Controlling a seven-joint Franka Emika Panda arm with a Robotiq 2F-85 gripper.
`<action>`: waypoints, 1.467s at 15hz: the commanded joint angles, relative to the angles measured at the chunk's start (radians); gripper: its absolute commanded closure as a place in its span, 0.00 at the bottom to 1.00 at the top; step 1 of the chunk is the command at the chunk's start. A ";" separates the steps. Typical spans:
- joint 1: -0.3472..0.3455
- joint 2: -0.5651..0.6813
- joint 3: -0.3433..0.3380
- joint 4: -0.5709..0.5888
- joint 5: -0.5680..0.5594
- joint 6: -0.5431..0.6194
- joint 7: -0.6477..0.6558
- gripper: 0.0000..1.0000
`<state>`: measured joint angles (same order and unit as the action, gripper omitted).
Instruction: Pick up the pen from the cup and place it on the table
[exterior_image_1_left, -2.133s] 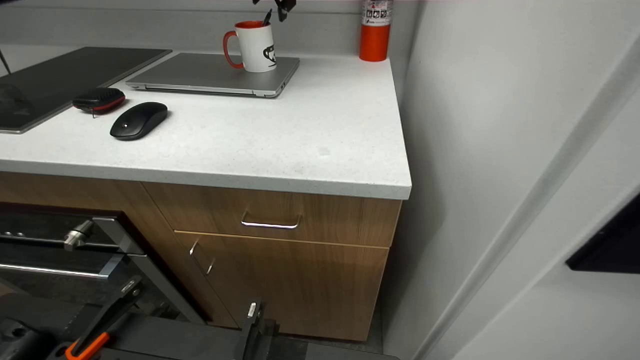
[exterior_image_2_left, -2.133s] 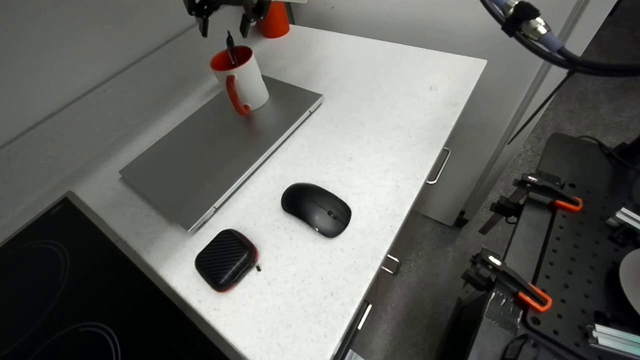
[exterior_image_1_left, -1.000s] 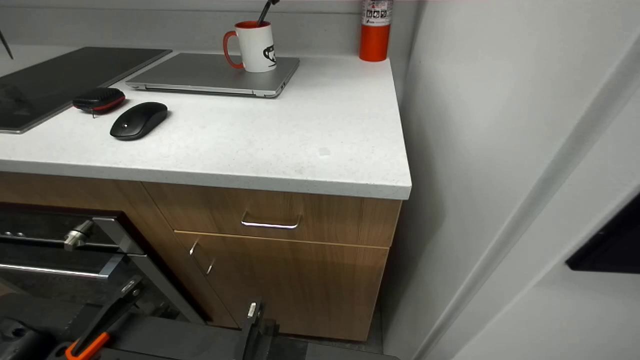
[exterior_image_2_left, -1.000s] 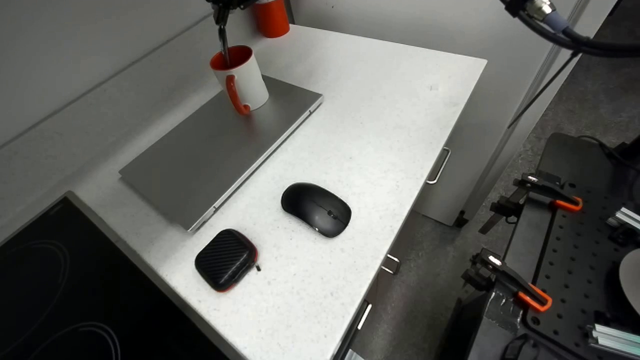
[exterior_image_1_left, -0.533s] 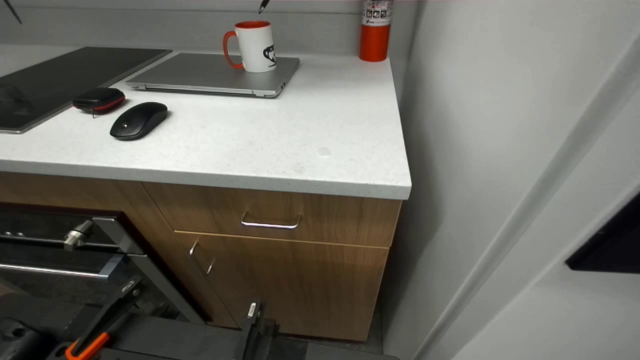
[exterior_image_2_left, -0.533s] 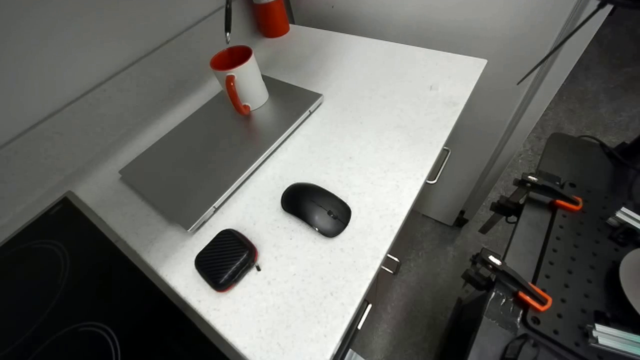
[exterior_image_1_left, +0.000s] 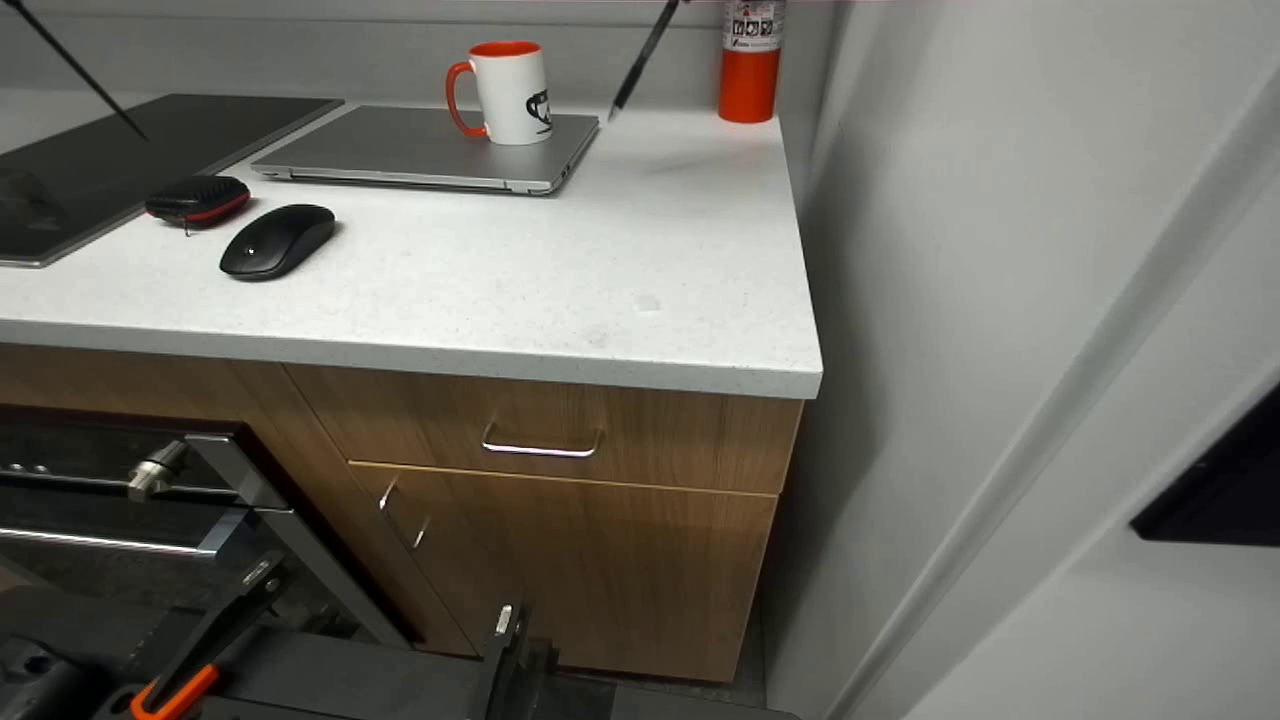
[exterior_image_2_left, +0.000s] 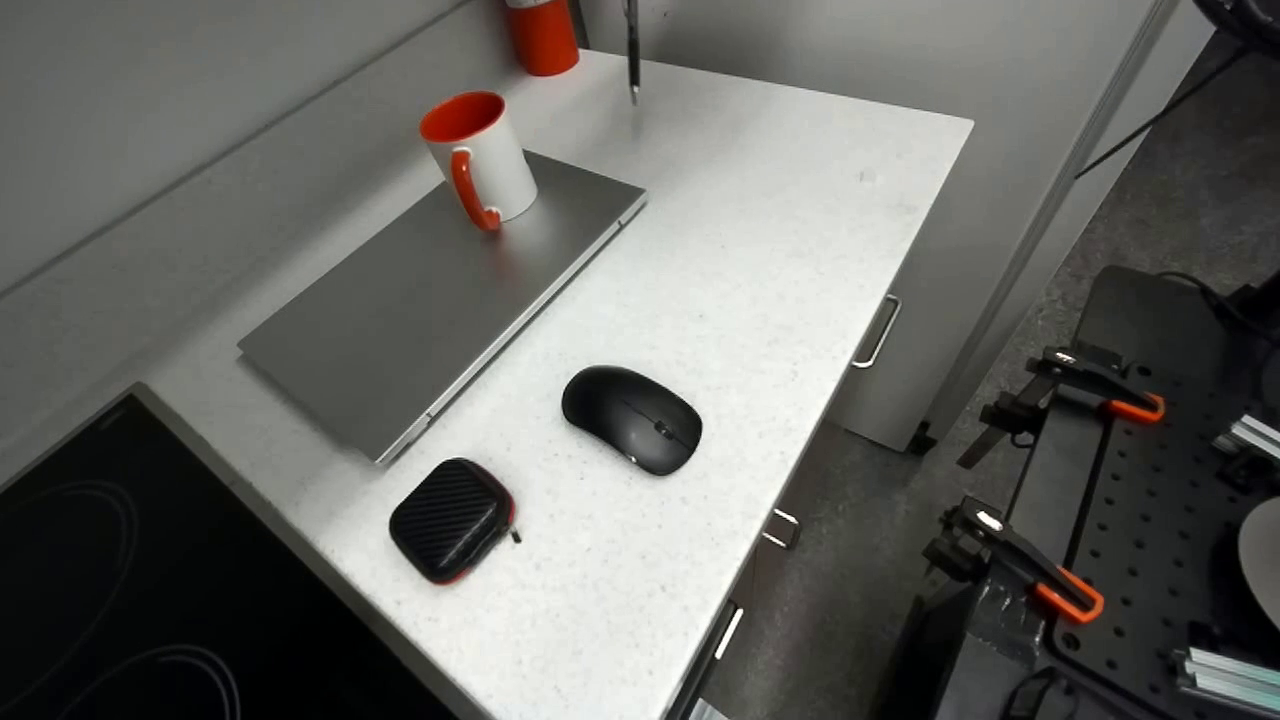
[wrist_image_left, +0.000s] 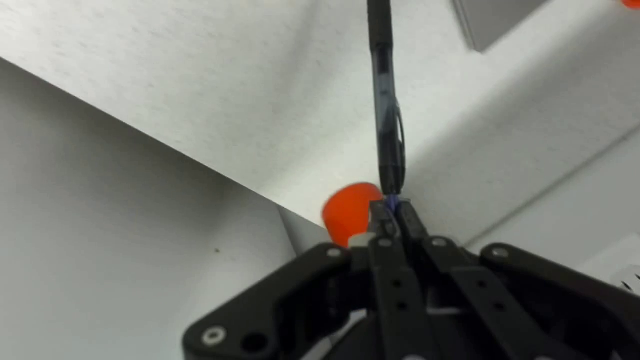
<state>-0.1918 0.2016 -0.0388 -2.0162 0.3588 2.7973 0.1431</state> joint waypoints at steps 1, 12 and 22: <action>0.070 0.005 -0.091 -0.053 -0.226 -0.096 0.108 0.99; 0.149 0.126 -0.084 0.074 -0.386 -0.310 0.180 0.62; 0.140 0.163 -0.061 0.144 -0.316 -0.309 0.147 0.00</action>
<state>-0.0444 0.3449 -0.1124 -1.9129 0.0005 2.5109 0.3065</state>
